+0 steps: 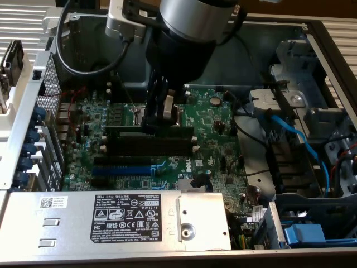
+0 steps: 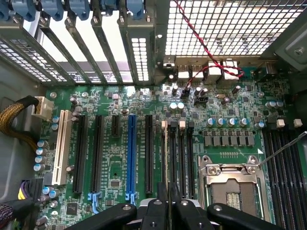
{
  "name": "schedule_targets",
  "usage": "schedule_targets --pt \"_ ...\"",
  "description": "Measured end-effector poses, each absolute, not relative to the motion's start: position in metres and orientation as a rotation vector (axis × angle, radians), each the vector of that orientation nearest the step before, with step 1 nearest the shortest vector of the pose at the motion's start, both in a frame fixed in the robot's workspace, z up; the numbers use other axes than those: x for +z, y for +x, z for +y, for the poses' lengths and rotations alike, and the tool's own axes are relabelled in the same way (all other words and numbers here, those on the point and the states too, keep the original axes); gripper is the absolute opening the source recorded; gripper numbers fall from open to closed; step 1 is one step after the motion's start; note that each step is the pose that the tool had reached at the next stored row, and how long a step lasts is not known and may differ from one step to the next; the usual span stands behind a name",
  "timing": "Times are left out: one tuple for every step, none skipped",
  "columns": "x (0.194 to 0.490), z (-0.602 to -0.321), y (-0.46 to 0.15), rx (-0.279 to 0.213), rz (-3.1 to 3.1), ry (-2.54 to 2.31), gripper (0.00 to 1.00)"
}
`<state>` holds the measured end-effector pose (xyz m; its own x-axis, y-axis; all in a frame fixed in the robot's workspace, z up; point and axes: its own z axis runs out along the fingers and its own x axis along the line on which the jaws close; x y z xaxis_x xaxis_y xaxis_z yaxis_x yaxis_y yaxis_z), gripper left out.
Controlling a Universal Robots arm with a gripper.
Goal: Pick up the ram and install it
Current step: 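Insert the ram into the slot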
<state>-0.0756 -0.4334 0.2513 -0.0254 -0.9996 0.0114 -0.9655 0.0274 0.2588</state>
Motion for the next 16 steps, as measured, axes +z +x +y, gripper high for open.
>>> schedule_targets --pt "0.2513 -0.4334 -0.0753 -0.267 -2.105 2.049 0.13" --pt "0.251 -0.4333 -0.0744 -0.269 -2.104 2.048 0.13" --pt "0.2509 -0.4333 -0.0737 -0.27 -2.103 2.047 0.13" --pt "0.2509 -0.4333 -0.0735 -0.271 -2.103 2.047 0.13" --pt "0.251 -0.4334 -0.0736 -0.272 -2.103 2.046 0.13" --pt "0.251 -0.4334 -0.0736 -0.272 -2.103 2.046 0.13" --pt "0.2509 -0.4334 -0.0735 -0.272 -2.102 2.046 0.13" --pt "0.2505 -0.4333 -0.0734 -0.272 -2.103 2.047 0.13" --pt "0.2499 -0.4332 -0.0734 -0.272 -2.102 2.047 0.13" --pt "0.2494 -0.4332 -0.0734 -0.271 -2.102 2.046 0.13" --pt "0.2487 -0.4331 -0.0733 -0.27 -2.102 2.046 0.13" --pt "0.2477 -0.4329 -0.073 -0.268 -2.101 2.045 0.13" --pt "0.2474 -0.4329 -0.0724 -0.267 -2.101 2.044 0.13" --pt "0.247 -0.4327 -0.072 -0.266 -2.101 2.044 0.13" --pt "0.2466 -0.4321 -0.072 -0.265 -2.1 2.042 0.13" --pt "0.2462 -0.4313 -0.0719 -0.263 -2.099 2.041 0.13"
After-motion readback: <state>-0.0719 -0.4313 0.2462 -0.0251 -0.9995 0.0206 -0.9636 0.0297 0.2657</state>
